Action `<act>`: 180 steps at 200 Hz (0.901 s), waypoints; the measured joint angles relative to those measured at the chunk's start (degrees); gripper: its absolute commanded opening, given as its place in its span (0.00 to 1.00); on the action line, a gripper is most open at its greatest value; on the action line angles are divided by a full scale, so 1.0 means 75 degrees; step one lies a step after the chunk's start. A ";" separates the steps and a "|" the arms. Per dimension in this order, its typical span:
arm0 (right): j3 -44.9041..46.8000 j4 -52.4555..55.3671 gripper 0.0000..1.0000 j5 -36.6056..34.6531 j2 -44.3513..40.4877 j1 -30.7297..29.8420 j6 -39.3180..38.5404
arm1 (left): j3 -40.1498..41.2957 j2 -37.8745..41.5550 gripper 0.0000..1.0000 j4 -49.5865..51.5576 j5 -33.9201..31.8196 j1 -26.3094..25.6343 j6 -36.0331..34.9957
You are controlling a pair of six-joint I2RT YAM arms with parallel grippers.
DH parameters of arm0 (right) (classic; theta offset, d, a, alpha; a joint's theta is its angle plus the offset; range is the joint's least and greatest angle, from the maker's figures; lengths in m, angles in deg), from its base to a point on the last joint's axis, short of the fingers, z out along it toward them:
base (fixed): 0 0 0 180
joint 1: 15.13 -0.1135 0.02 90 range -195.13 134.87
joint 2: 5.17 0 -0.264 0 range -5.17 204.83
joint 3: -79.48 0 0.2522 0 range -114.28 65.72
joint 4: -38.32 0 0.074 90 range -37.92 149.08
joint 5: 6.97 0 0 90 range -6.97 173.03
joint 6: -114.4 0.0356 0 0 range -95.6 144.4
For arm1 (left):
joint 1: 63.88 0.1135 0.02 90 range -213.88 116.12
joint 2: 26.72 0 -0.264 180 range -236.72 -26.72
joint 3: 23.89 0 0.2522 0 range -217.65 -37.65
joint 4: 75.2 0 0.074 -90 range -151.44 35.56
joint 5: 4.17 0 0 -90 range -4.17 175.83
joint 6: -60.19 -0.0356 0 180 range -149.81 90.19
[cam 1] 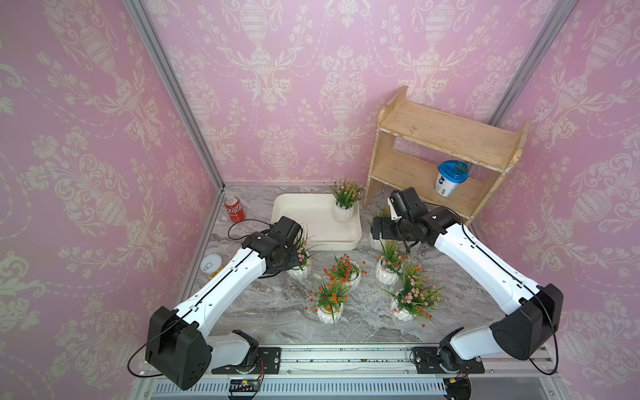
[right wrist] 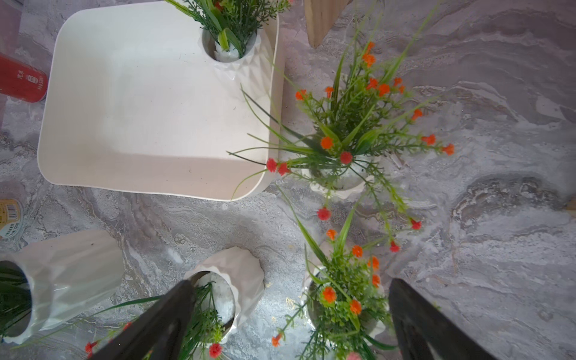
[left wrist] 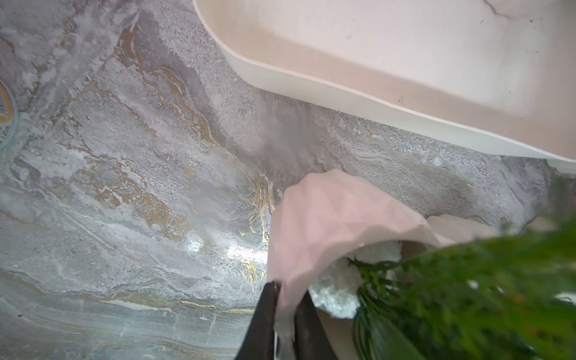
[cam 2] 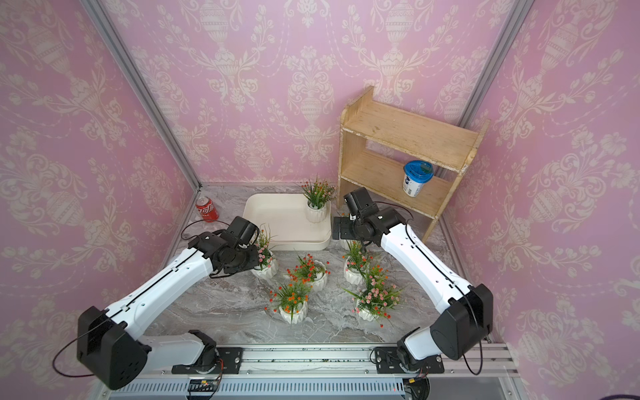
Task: Put the potted gypsophila into the storage box
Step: Pick up the baby's breath potted plant from the center of the board.
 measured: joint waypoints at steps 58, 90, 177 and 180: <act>0.0481 0.0114 1.00 0.0166 -0.0804 0.0793 -0.0221 | -0.2343 -0.1093 0.00 0.0469 -0.0122 0.0125 -0.0979; 0.0761 0.0114 1.00 0.0289 -0.1043 0.1055 -0.0303 | -0.3611 -0.2162 0.00 0.0460 -0.0230 0.0125 -0.1329; 0.1221 0.0111 1.00 0.0612 -0.1233 0.1856 -0.0519 | -0.5872 -0.4878 0.00 0.0256 -0.0020 0.0122 -0.1664; 0.1221 0.0108 1.00 0.0624 -0.1233 0.1877 -0.0530 | -0.5925 -0.4951 0.00 0.0251 -0.0023 0.0117 -0.1673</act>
